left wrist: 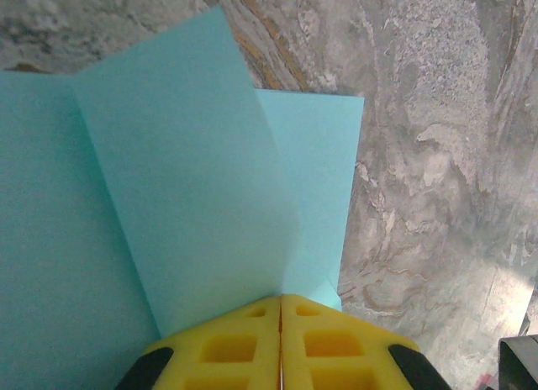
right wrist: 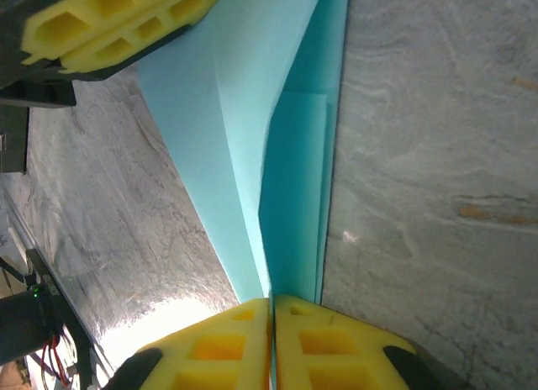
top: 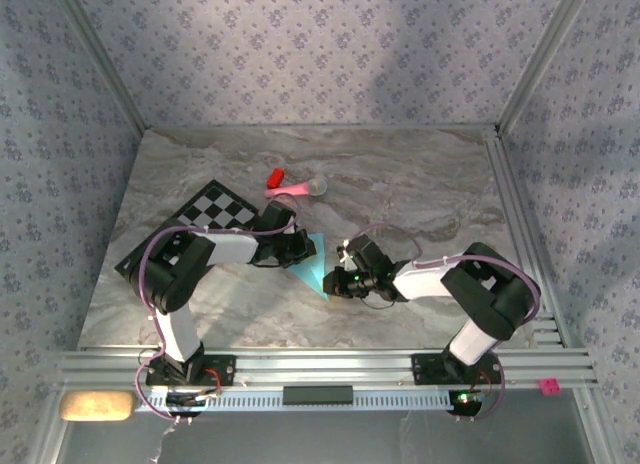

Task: Fold a paper plane with a square sheet of paper (pick it up from the middle)
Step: Fourth fold the wing at the center of the table.

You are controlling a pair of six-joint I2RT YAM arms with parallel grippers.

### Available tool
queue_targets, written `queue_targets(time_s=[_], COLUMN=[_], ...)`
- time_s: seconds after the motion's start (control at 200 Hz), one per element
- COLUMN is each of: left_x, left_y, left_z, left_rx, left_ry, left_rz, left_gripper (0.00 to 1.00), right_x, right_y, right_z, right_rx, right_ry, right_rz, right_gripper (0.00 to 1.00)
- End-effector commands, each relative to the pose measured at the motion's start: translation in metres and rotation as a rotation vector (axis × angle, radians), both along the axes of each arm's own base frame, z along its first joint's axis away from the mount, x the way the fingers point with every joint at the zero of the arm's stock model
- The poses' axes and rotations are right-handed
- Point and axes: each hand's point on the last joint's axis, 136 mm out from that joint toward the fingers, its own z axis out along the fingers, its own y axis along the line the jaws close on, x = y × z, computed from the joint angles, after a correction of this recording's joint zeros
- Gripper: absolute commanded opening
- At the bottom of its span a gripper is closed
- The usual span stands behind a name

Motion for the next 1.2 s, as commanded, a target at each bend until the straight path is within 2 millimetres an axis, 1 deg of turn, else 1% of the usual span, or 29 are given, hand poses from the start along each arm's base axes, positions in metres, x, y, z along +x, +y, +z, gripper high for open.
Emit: queue_targets(time_s=[0.0,0.1,0.165,0.355,0.45,0.535,0.705,0.77,0.84,0.905,0.999,1.079,1.194], left_x=[-0.004,-0.005,-0.005,-0.005,-0.005,-0.005,-0.006,-0.006,-0.006,-0.006,-0.006,-0.005,-0.006], left_y=[0.011,0.012,0.011,0.012,0.012,0.012,0.014,0.013,0.014,0.014,0.014,0.014,0.015], left_z=[-0.015,-0.016,-0.016,-0.017,-0.016,-0.016,-0.018,-0.018,-0.019,-0.020,-0.020,-0.019,-0.019], left_rx=[0.061,0.062,0.060,0.059,0.058,0.059,0.065,0.063,0.065,0.067,0.066,0.067,0.067], left_ry=[0.020,0.020,0.021,0.024,0.021,0.022,0.025,0.025,0.027,0.029,0.030,0.026,0.027], left_rz=[0.020,0.024,0.023,0.024,0.025,0.024,0.028,0.027,0.029,0.032,0.030,0.031,0.029], left_gripper=[0.09,0.09,0.09,0.09,0.09,0.09,0.09,0.09,0.09,0.09,0.09,0.09,0.09], right_x=[-0.042,-0.042,-0.043,-0.049,-0.050,-0.050,-0.050,-0.053,-0.055,-0.057,-0.059,-0.056,-0.043], right_y=[-0.032,-0.034,-0.035,-0.041,-0.041,-0.039,-0.040,-0.044,-0.045,-0.046,-0.047,-0.043,-0.041], right_z=[-0.036,-0.033,-0.033,-0.049,-0.053,-0.051,-0.040,-0.041,-0.043,-0.048,-0.053,-0.048,-0.026], right_rx=[-0.143,-0.147,-0.150,-0.190,-0.186,-0.174,-0.161,-0.173,-0.173,-0.183,-0.192,-0.176,-0.164], right_ry=[0.163,0.156,0.154,0.195,0.210,0.210,0.195,0.197,0.197,0.209,0.224,0.208,0.143], right_rz=[0.019,0.012,0.014,0.011,0.005,0.005,0.004,0.003,0.006,0.010,0.008,0.005,-0.009], right_gripper=[0.12,0.15,0.15,0.09,0.08,0.10,0.13,0.13,0.11,0.09,0.08,0.10,0.17])
